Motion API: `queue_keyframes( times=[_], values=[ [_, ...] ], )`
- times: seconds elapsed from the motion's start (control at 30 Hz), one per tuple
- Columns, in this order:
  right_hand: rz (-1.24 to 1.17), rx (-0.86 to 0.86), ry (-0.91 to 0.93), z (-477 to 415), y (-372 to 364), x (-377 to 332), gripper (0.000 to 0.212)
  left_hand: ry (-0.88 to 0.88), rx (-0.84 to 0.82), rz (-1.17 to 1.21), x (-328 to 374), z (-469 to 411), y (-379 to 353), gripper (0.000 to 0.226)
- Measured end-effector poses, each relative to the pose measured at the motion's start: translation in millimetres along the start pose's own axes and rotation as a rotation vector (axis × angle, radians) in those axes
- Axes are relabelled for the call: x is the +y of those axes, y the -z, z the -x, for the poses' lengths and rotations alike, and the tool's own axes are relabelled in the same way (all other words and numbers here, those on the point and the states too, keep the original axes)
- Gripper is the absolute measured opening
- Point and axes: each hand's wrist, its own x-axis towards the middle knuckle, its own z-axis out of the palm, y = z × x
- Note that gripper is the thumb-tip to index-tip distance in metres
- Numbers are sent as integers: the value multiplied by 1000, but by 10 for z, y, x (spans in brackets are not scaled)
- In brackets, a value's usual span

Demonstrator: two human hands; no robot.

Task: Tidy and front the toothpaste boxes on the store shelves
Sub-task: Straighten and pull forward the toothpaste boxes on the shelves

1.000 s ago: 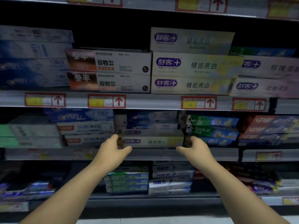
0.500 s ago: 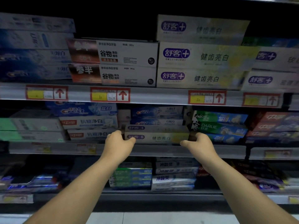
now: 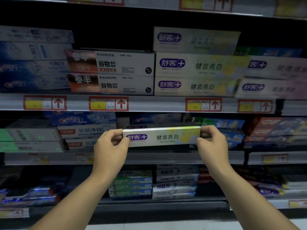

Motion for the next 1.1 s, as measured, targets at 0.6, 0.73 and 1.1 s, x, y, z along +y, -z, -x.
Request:
queue_keyframes(
  times=[0.6,0.73,1.1],
  values=[
    [-203,292,355,-56,618,-837,33,-425,-43,289,1011,226,143,43],
    [-171,271,437,-174,870,-1085,46,-508,-95,305,1224,208,160,55],
    [-292,217,481,-471,1110,-1308,66,-566,-178,447,1773,-3,-54,58]
  ],
)
